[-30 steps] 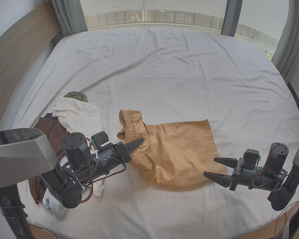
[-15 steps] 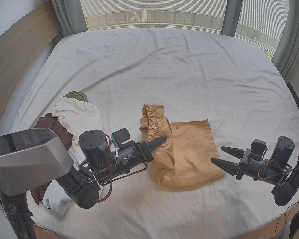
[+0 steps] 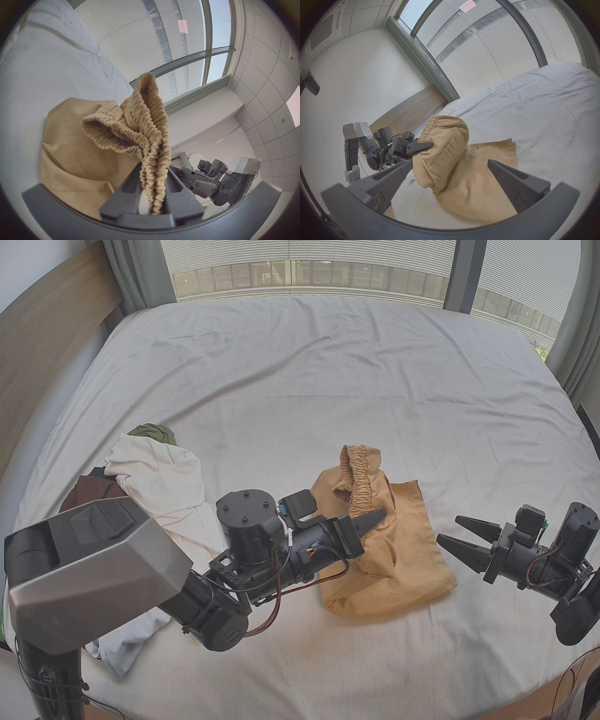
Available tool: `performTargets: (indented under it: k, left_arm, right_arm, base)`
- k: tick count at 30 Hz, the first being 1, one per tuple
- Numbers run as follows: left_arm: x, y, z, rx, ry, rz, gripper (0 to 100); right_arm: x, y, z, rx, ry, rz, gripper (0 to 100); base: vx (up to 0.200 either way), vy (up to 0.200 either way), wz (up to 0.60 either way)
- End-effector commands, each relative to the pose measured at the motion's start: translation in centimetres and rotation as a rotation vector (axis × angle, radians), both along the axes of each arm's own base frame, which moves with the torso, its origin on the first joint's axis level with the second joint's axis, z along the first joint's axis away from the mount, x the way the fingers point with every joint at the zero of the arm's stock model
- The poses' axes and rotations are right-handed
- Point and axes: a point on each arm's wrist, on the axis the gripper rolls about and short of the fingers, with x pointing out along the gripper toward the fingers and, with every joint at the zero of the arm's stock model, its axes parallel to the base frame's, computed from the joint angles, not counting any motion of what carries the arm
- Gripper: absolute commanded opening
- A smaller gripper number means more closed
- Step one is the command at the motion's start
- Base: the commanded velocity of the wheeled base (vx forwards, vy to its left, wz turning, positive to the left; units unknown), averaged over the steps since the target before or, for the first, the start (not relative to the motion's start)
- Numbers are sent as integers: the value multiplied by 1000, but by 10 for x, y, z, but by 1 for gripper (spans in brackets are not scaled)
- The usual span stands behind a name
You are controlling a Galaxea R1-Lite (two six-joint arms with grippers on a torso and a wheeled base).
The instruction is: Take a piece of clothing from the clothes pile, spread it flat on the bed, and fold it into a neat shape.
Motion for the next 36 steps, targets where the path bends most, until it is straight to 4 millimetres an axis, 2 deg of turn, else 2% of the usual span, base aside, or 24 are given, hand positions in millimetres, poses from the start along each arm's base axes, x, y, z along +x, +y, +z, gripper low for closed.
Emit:
performTargets:
  k: [1, 9, 13, 21, 22, 28, 30, 36]
  left_arm:
    - [3, -16, 0, 0, 1, -22, 0]
    - [0, -32, -6, 26, 29, -48, 0]
    - [5, -37, -8, 26, 28, -45, 0]
    - [6, -35, -13, 37, 41, -28, 0]
    - [7, -35, -13, 38, 40, -27, 100]
    - [9, -34, -16, 51, 43, 33, 100]
    - [10, -33, -24, 76, 55, 64, 100]
    - [6, -18, -34, 123, 57, 107, 100]
  right_arm:
    - [1, -3, 2, 2, -7, -10, 100]
    - [2, -3, 2, 3, -7, -14, 100]
    - [2, -4, 2, 5, -7, -20, 100]
    - [4, -6, 3, 16, -4, -29, 100]
    - [4, -6, 3, 16, -4, -29, 100]
    - [4, -7, 2, 15, 2, -31, 100]
    - [4, -7, 1, 15, 5, -31, 100]
    - [3, -7, 0, 12, 11, -32, 100]
  base:
    - [0, 0, 0]
    - [0, 0, 0]
    - [0, 0, 0]
    - [0, 0, 0]
    - [0, 0, 0]
    - [0, 0, 0]
    - [0, 0, 0]
    - [0, 0, 0]
